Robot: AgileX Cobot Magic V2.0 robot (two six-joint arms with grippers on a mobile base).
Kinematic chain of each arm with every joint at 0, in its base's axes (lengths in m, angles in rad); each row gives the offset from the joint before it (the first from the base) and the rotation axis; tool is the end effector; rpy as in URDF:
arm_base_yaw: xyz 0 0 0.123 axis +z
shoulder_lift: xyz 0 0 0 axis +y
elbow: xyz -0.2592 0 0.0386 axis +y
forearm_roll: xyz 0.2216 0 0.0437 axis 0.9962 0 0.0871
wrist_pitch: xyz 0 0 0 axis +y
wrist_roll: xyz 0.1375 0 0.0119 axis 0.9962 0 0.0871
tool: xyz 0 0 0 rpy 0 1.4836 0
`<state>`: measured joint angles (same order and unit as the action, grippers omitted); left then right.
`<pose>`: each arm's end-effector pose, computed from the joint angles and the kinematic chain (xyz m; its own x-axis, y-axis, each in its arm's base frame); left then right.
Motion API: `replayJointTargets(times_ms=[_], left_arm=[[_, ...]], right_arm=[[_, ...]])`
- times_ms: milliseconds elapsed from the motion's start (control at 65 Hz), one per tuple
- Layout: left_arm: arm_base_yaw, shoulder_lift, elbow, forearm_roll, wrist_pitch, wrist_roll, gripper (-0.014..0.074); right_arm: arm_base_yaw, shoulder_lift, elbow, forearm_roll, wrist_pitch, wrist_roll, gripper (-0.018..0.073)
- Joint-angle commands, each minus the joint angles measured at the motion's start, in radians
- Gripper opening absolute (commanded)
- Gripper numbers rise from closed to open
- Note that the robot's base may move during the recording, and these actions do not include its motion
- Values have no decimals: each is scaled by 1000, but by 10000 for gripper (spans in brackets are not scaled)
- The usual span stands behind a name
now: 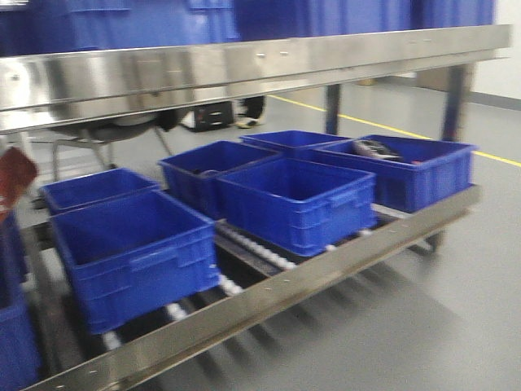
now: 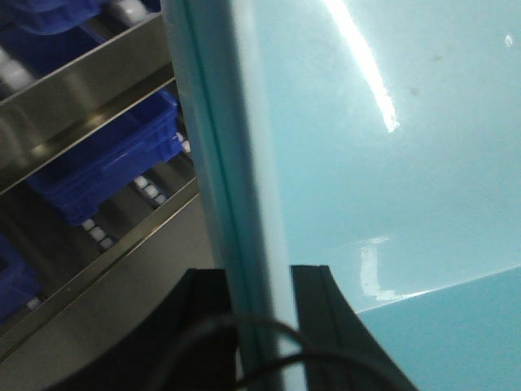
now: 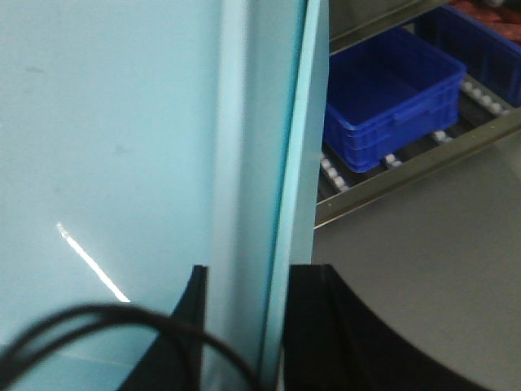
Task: Move two blue bins to right shelf middle
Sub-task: 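Turn the base and drive up to the shelf of dark-blue bins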
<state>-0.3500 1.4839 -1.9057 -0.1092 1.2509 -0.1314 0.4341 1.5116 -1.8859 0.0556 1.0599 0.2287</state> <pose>0.2783 -0.1168 0.4225 -0.6930 0.0781 -0.7167 0.3026 0.9339 -0.1907 0.2942 0.1438 0.4280 -0.6095 -0.0039 -0.7928 -0.3124 0.9203 0.2356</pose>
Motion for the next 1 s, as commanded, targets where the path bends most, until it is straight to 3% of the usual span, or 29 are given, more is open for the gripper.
replayJointTargets(times_ms=[0,984], left_arm=[[-6,-20,-17,-64,-46,26,-111],[-6,-20,-17,-64,-46,26,-111]], right_arm=[[-1,-16,-19,16,-111,2,-153],[-1,-16,-19,16,-111,2,-153]])
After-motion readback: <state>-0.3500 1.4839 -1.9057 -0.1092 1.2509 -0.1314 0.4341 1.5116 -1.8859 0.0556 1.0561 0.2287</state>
